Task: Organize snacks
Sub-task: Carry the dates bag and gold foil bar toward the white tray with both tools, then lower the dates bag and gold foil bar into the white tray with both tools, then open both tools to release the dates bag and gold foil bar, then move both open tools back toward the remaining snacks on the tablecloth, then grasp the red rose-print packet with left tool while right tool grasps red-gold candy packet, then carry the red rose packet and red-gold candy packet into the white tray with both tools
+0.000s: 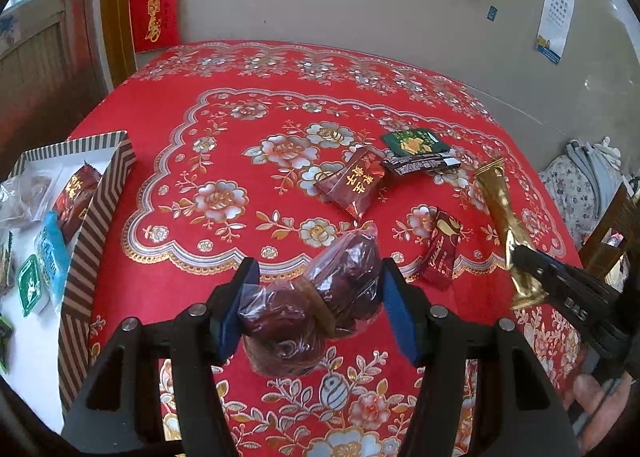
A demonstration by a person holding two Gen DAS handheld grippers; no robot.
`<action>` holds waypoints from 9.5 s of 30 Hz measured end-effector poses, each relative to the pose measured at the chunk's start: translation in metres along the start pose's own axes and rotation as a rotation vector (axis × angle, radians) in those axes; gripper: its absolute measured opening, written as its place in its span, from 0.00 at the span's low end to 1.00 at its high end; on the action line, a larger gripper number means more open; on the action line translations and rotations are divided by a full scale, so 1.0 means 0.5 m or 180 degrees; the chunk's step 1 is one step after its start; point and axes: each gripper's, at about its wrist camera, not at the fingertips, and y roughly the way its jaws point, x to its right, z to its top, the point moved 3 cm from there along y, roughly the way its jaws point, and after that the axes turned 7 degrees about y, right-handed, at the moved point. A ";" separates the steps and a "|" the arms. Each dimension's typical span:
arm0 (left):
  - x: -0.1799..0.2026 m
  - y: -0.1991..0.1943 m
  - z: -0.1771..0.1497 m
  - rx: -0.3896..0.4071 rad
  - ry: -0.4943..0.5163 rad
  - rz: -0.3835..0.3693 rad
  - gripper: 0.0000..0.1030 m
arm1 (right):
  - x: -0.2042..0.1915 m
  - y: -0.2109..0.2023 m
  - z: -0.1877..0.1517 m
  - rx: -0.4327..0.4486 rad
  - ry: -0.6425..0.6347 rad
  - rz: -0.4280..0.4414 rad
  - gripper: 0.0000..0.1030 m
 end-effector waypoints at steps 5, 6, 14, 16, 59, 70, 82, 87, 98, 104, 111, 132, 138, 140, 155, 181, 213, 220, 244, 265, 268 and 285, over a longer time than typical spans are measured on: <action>-0.003 -0.012 -0.009 0.0034 0.0016 0.0058 0.61 | -0.037 -0.048 -0.018 0.0142 -0.0069 0.0184 0.11; -0.004 -0.016 -0.009 0.0049 0.0018 0.0077 0.61 | -0.046 -0.055 -0.023 0.0152 -0.0089 0.0212 0.11; -0.020 -0.054 -0.011 0.0168 0.0057 0.0220 0.61 | -0.106 -0.079 -0.035 0.0213 -0.0180 0.0420 0.11; -0.025 -0.061 -0.013 0.0181 0.0064 0.0238 0.60 | -0.122 -0.081 -0.040 0.0208 -0.0212 0.0470 0.11; -0.312 -0.193 -0.081 0.0332 -0.0478 0.0765 0.61 | -0.522 -0.074 -0.093 0.0097 -0.1138 0.1174 0.11; -0.410 -0.202 -0.113 0.0280 -0.0752 0.0911 0.61 | -0.586 0.007 -0.111 -0.0347 -0.1146 0.1293 0.09; -0.418 -0.176 -0.124 0.0187 -0.0793 0.0852 0.61 | -0.570 0.095 -0.161 -0.0768 -0.1144 0.1026 0.35; -0.427 -0.174 -0.123 0.0198 -0.0855 0.0833 0.61 | -0.548 0.085 -0.162 -0.0810 -0.1116 0.1144 0.35; -0.420 -0.167 -0.125 0.0159 -0.0821 0.0821 0.61 | -0.577 0.093 -0.202 -0.0663 -0.1486 0.0774 0.25; -0.387 -0.159 -0.121 0.0157 -0.0715 0.0780 0.60 | -0.509 0.061 -0.190 -0.0362 -0.1409 0.0550 0.12; -0.347 -0.148 -0.104 0.0148 -0.0631 0.0717 0.57 | -0.454 0.007 -0.146 0.0033 -0.1238 0.0486 0.11; -0.418 -0.170 -0.120 0.0090 -0.0944 0.0690 0.44 | -0.471 -0.004 -0.126 -0.0002 -0.1115 0.0755 0.11; -0.437 -0.171 -0.137 0.0065 -0.0988 0.0774 0.44 | -0.512 -0.012 -0.132 -0.0088 -0.1126 0.1005 0.11; -0.440 -0.170 -0.141 0.0045 -0.0972 0.0801 0.44 | -0.534 -0.015 -0.133 -0.0123 -0.1148 0.1100 0.11; -0.503 -0.182 -0.175 0.0034 -0.0986 0.1180 0.54 | -0.689 0.041 -0.180 -0.0523 -0.1197 0.1593 0.12; -0.501 -0.201 -0.167 0.0161 -0.1015 0.1327 0.80 | -0.654 0.019 -0.170 -0.0259 -0.0984 0.1470 0.51; -0.163 -0.103 -0.021 0.0179 -0.0278 0.0645 0.91 | -0.260 -0.034 -0.030 0.0193 -0.0449 0.0382 0.76; -0.071 -0.031 0.035 -0.0039 -0.0066 0.0458 0.92 | -0.126 -0.013 0.029 0.0070 -0.0229 0.0139 0.76; 0.033 0.261 0.153 -0.0571 0.0484 0.0131 0.86 | -0.063 0.092 0.032 -0.0269 0.0174 0.0043 0.76; -0.021 0.162 0.077 -0.0423 0.0184 0.0128 0.37 | -0.073 0.086 -0.013 -0.0190 -0.0261 -0.0103 0.26; -0.024 0.143 0.058 -0.0395 0.0184 0.0168 0.37 | -0.092 0.070 -0.021 -0.0141 -0.0301 -0.0077 0.26; -0.060 0.032 0.003 -0.0071 0.0187 0.0389 0.37 | -0.173 0.004 -0.049 0.0066 -0.0400 0.0100 0.26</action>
